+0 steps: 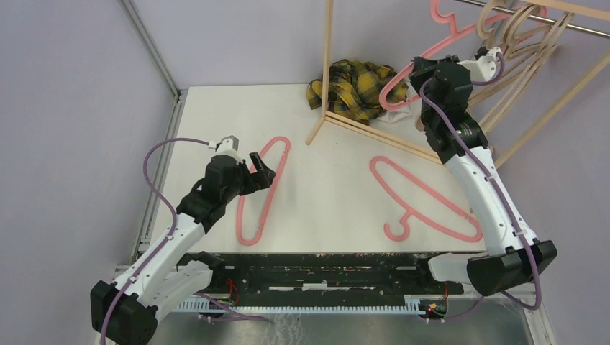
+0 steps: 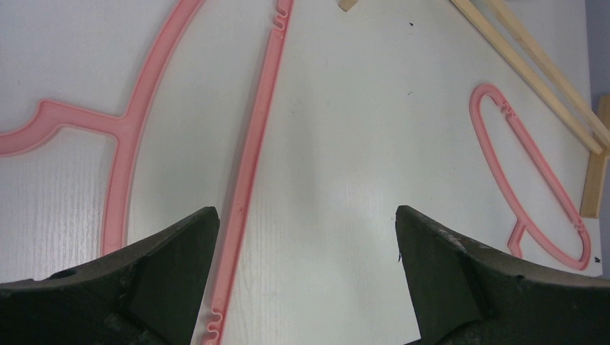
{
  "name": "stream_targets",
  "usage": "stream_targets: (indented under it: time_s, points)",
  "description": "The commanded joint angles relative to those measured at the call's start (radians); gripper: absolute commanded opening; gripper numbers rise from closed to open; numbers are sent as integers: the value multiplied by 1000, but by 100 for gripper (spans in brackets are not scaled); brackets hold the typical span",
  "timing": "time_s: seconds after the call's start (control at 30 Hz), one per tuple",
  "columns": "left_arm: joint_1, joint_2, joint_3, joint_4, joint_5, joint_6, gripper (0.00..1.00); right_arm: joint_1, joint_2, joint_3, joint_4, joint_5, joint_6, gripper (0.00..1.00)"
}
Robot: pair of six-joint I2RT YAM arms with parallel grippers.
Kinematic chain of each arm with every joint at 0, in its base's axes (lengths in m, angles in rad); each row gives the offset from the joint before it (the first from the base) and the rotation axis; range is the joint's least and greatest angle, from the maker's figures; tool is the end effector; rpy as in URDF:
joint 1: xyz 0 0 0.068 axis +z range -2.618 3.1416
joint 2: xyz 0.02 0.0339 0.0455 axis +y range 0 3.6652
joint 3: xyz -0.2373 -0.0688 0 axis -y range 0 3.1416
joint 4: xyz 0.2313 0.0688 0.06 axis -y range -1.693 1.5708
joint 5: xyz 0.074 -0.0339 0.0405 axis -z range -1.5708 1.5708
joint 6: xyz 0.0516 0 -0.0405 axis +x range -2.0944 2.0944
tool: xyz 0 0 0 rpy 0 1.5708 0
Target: Organize the hangers
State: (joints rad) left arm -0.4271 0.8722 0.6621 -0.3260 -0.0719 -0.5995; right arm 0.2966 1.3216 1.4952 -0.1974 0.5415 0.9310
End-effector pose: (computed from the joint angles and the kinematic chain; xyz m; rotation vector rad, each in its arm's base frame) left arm 0.1963 -0.0853 0.2416 -0.2291 2.1398 -0.5338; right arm 0.2919 0.0614 0.4397 0.8881 1.3500 0.5233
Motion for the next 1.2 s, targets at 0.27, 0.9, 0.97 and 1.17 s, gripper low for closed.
stream_targets:
  time_s: [0.27,0.9,0.97,1.17]
  points:
    - [2,-3,-1,45,11,28,99,-80,-109,-18,-94,-40,14,34]
    - [1,17,-26,72,10,18,99,-80,-285,86,-144,-267,-254,78]
    - [2,23,-28,78,10,17,99,-80,-269,131,-165,-381,-302,77]
    - [2,44,-36,93,13,12,99,-61,-133,290,-347,-709,-434,70]
